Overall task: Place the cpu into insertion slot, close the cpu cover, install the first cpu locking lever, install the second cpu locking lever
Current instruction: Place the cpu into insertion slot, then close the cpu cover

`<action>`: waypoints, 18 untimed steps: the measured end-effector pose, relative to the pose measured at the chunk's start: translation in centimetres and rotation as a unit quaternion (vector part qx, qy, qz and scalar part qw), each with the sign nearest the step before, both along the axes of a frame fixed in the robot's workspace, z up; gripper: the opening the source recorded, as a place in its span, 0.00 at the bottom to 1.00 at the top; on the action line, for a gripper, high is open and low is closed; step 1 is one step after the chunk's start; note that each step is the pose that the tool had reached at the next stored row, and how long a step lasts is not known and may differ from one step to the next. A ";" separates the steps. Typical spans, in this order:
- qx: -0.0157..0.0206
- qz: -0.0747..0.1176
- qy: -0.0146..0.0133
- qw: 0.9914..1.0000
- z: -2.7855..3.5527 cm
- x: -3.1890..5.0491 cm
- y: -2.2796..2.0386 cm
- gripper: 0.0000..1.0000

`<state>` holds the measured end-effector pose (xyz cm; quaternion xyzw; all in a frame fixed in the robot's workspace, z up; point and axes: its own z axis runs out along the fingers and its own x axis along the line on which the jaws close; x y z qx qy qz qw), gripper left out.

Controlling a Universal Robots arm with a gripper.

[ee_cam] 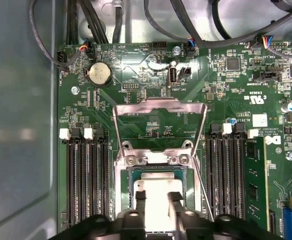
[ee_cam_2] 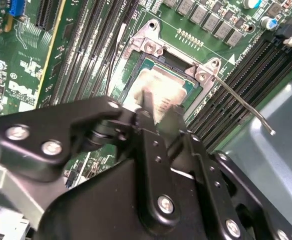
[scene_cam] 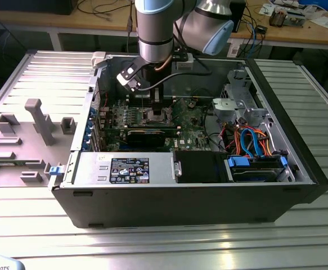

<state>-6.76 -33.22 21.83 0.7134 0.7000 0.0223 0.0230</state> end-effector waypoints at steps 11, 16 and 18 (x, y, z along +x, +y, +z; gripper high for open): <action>0.000 0.000 0.000 1.000 0.08 0.00 0.00 0.11; 0.000 0.000 0.000 1.000 0.08 0.00 0.00 0.11; 0.000 0.000 0.000 1.000 0.09 0.00 0.00 0.11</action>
